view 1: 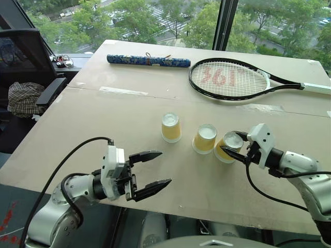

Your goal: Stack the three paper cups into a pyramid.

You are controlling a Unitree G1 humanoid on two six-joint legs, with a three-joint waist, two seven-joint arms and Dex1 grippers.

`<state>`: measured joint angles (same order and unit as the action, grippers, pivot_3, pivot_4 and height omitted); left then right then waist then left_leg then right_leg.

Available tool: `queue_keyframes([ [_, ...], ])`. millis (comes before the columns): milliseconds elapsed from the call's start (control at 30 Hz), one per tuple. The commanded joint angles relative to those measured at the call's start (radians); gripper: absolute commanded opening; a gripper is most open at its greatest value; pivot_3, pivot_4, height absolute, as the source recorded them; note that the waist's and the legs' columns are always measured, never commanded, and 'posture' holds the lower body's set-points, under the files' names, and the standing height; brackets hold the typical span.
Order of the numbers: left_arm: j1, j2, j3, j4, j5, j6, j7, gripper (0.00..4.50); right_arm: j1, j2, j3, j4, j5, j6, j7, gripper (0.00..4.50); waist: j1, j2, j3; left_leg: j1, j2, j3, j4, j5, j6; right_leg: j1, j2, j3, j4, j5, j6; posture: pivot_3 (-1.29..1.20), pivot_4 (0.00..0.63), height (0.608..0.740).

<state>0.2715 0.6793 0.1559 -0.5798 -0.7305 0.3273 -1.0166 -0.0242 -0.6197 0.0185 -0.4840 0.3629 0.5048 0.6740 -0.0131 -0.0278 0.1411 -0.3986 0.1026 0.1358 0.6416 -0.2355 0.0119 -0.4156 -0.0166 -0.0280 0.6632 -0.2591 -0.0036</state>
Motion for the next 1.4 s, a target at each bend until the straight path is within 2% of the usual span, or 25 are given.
queue_keyframes([
  [33,-0.015,-0.02,0.034,-0.013,-0.005,0.002,0.064,4.5,-0.012,-0.006,0.001,-0.001,0.005,-0.002,0.013,4.4,0.001,0.001,0.001,0.0,0.0,0.0,0.0,0.0,0.0,0.0,0.0,0.0,0.0,0.001,-0.001,0.0,0.15,0.74],
  [200,-0.087,-0.05,0.07,0.079,0.069,-0.013,0.18,4.5,-0.007,-0.001,-0.083,-0.007,0.056,-0.099,0.069,4.45,0.004,0.001,0.001,-0.001,-0.001,0.0,0.0,0.0,0.0,0.0,0.001,-0.001,0.0,0.001,-0.001,0.0,0.15,0.74],
  [433,-0.222,-0.025,0.033,0.2,0.137,0.01,0.193,4.5,0.054,-0.046,-0.239,-0.049,0.228,-0.133,0.206,4.45,0.008,0.001,0.001,-0.001,-0.001,0.0,0.0,0.0,0.0,0.0,0.002,-0.001,0.0,0.002,-0.002,0.0,0.15,0.74],
  [667,-0.452,-0.032,-0.079,0.44,0.229,0.002,0.117,4.5,0.202,-0.112,-0.416,-0.174,0.434,-0.102,0.295,4.45,0.017,0.001,0.001,-0.001,-0.002,-0.002,0.0,0.0,0.0,0.001,0.002,-0.002,0.0,0.002,-0.002,0.0,0.15,0.74],
  [933,-0.722,-0.134,-0.21,0.774,0.327,-0.1,-0.021,4.5,0.379,-0.089,-0.466,-0.333,0.465,-0.123,0.258,4.45,0.027,0.0,0.001,-0.001,-0.003,-0.003,0.001,0.0,0.0,0.002,0.002,-0.003,0.0,0.002,-0.001,0.0,0.15,0.74],
  [1100,-0.832,-0.191,-0.247,0.978,0.38,-0.193,-0.119,4.5,0.444,-0.064,-0.49,-0.375,0.468,-0.156,0.238,4.45,0.025,0.0,0.002,-0.002,-0.003,-0.005,0.003,0.0,0.0,0.003,0.002,-0.005,0.0,0.001,0.0,0.0,0.15,0.74],
  [1200,-0.876,-0.214,-0.254,1.063,0.4,-0.234,-0.164,3.71,0.47,-0.052,-0.502,-0.386,0.473,-0.168,0.228,4.5,0.023,-0.001,0.002,-0.002,-0.003,-0.006,0.004,0.0,0.0,0.004,0.003,-0.005,0.0,0.001,0.0,0.0,0.15,0.74],
  [1300,-0.913,-0.224,-0.249,1.119,0.415,-0.266,-0.194,2.4,0.501,-0.043,-0.521,-0.39,0.467,-0.185,0.223,4.5,0.025,-0.001,0.002,-0.002,-0.003,-0.007,0.004,0.0,0.0,0.004,0.003,-0.005,0.001,0.001,0.0,0.0,0.15,0.74],
  [1333,-0.922,-0.221,-0.247,1.122,0.415,-0.271,-0.21,2.26,0.509,-0.042,-0.534,-0.386,0.466,-0.191,0.223,4.5,0.025,-0.001,0.002,-0.002,-0.003,-0.007,0.004,0.0,0.0,0.004,0.003,-0.005,0.001,0.001,-0.001,0.0,0.15,0.74],
  [1400,-0.936,-0.216,-0.233,1.103,0.394,-0.253,-0.241,2.26,0.52,-0.043,-0.556,-0.374,0.462,-0.197,0.223,4.5,0.025,-0.001,0.002,-0.002,-0.004,-0.007,0.004,0.0,0.0,0.004,0.003,-0.005,0.001,0.001,0.0,0.0,0.15,0.74],
])
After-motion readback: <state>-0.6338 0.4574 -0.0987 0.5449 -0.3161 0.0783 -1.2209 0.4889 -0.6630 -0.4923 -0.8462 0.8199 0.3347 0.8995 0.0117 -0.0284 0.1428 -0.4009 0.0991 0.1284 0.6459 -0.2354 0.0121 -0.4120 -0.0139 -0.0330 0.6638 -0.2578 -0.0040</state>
